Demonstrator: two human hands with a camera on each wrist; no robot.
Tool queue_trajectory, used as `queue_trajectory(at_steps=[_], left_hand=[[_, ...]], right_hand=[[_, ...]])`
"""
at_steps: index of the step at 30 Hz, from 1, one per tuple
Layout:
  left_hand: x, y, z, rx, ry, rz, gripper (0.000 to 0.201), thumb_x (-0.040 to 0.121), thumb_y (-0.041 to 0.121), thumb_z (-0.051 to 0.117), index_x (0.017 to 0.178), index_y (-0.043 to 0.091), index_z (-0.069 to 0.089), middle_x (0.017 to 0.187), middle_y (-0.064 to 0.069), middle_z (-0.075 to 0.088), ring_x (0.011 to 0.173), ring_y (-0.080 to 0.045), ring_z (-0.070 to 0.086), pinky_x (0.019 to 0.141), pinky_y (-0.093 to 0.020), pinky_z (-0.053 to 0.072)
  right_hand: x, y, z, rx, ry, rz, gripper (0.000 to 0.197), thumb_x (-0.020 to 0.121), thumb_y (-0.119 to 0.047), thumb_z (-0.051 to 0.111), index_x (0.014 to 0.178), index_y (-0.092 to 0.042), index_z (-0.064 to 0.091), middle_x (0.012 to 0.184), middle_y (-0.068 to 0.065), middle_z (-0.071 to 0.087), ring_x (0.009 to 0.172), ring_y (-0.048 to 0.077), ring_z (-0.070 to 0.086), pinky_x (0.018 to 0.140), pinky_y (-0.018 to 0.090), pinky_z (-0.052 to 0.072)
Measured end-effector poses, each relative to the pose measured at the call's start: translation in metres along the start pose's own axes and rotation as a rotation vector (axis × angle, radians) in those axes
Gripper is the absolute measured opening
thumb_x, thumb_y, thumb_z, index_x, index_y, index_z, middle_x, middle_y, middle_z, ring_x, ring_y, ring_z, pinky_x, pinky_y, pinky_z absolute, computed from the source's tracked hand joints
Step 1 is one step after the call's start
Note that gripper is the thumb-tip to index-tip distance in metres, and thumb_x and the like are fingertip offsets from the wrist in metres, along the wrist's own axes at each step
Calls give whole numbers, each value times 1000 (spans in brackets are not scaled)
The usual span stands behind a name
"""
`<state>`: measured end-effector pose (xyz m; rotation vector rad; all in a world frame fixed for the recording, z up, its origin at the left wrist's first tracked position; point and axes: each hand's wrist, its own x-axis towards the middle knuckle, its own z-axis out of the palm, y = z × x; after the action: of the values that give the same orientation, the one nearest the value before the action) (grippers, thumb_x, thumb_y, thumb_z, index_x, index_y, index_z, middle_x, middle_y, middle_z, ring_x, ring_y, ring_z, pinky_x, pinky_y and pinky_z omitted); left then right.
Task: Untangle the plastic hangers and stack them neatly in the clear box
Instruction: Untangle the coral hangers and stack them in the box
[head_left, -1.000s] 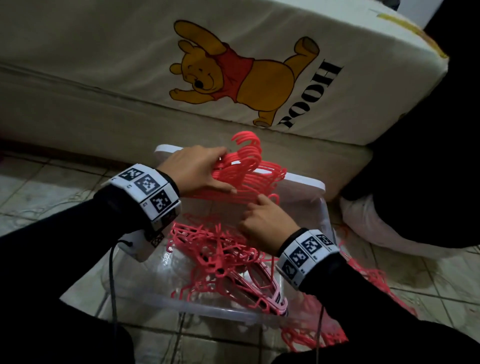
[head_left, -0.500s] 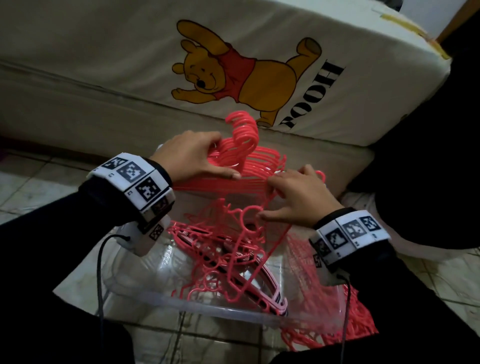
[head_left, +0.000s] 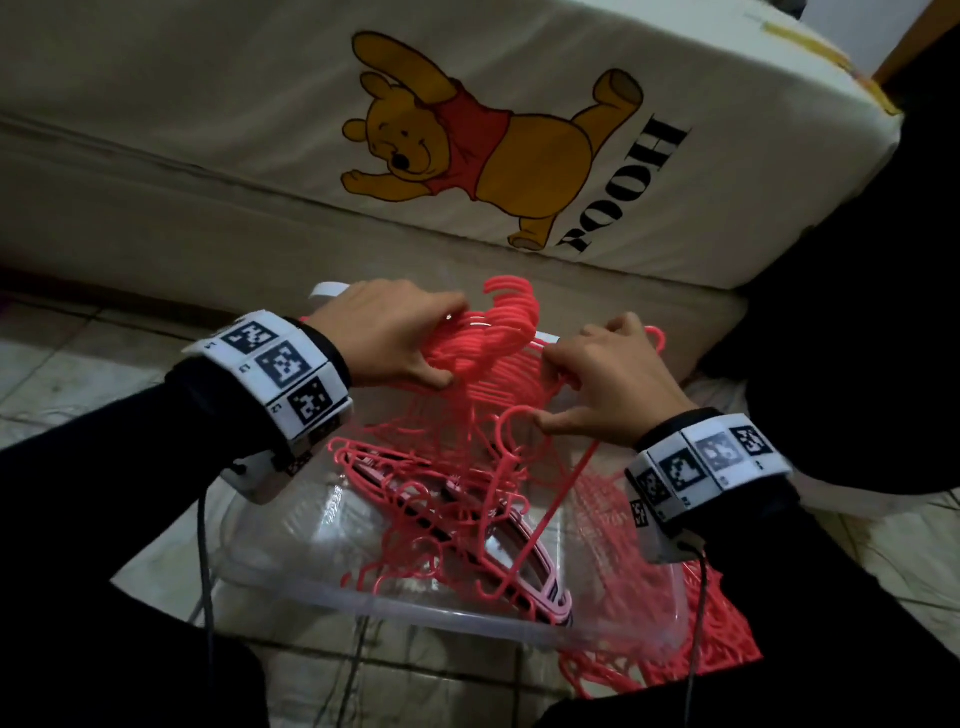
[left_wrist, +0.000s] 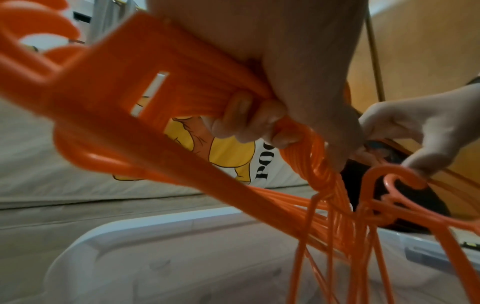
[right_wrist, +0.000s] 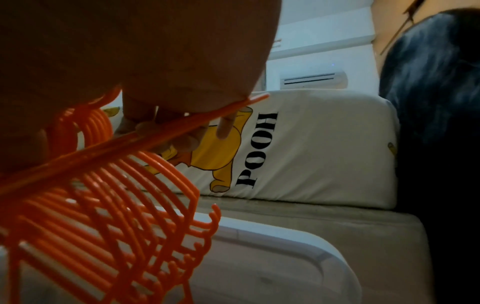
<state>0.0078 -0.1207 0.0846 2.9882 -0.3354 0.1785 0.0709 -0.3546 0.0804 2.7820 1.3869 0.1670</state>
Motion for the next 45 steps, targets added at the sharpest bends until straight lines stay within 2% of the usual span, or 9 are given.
queue_trajectory(at_steps=[2, 6, 10, 15, 22, 28, 32, 39, 45], left_hand=[[-1, 0, 3, 47, -13, 8, 53, 71, 55, 69, 109, 25, 50, 96, -1, 66, 87, -28, 62, 53, -31, 19], [-1, 1, 10, 42, -51, 58, 48, 77, 51, 66, 107, 20, 48, 100, -2, 65, 89, -28, 61, 62, -31, 30], [3, -1, 11, 70, -26, 13, 51, 78, 47, 67, 117, 19, 48, 102, -7, 66, 93, -32, 62, 63, -34, 34], [2, -6, 8, 75, -10, -32, 52, 76, 52, 67, 112, 19, 50, 96, -7, 66, 90, -34, 62, 61, -31, 25], [-3, -2, 9, -160, -44, -40, 68, 46, 89, 44, 84, 33, 41, 86, 4, 65, 83, -20, 61, 61, -29, 29], [-6, 3, 6, -127, -53, 38, 75, 45, 79, 67, 92, 26, 44, 82, 11, 54, 74, -15, 51, 56, -30, 22], [-10, 6, 13, -6, -72, 60, 82, 49, 80, 65, 101, 21, 40, 93, 0, 64, 85, -24, 59, 59, -31, 28], [-10, 15, 16, 3, -29, 19, 64, 64, 65, 67, 103, 21, 43, 92, -2, 64, 83, -28, 60, 58, -31, 26], [-9, 11, 17, 95, -56, 96, 61, 70, 56, 67, 112, 20, 43, 99, 3, 63, 90, -27, 60, 62, -35, 37]], right_hand=[[2, -9, 2, -47, -4, -37, 50, 64, -73, 41, 76, -27, 56, 73, -13, 61, 70, 16, 54, 78, 36, 31], [5, -25, 13, -146, 0, -128, 35, 62, -55, 68, 71, -22, 63, 77, -4, 65, 77, 22, 60, 80, 39, 36], [9, -42, 26, -181, -91, -220, 19, 72, -39, 62, 82, -22, 63, 83, -3, 67, 92, 23, 58, 85, 39, 28], [5, -20, 13, -110, -126, -91, 24, 74, -49, 59, 75, -26, 55, 81, -7, 65, 86, 18, 60, 80, 35, 27], [1, 8, -2, 64, -123, 85, 32, 72, -63, 65, 75, -34, 51, 77, -15, 59, 80, 11, 57, 71, 29, 16], [-1, 16, -10, 146, -160, 113, 23, 70, -58, 69, 76, -36, 65, 69, -16, 53, 74, 6, 50, 74, 29, 21], [-2, 13, -11, 194, -157, 120, 19, 69, -57, 69, 69, -39, 62, 71, -14, 58, 77, 8, 54, 77, 29, 24], [1, 9, -8, 112, -147, 42, 25, 71, -58, 65, 73, -34, 65, 69, -17, 54, 77, 7, 53, 80, 30, 26], [4, -5, 6, -114, -200, 8, 52, 69, -71, 37, 80, -28, 65, 82, -10, 63, 86, 13, 55, 87, 36, 31]])
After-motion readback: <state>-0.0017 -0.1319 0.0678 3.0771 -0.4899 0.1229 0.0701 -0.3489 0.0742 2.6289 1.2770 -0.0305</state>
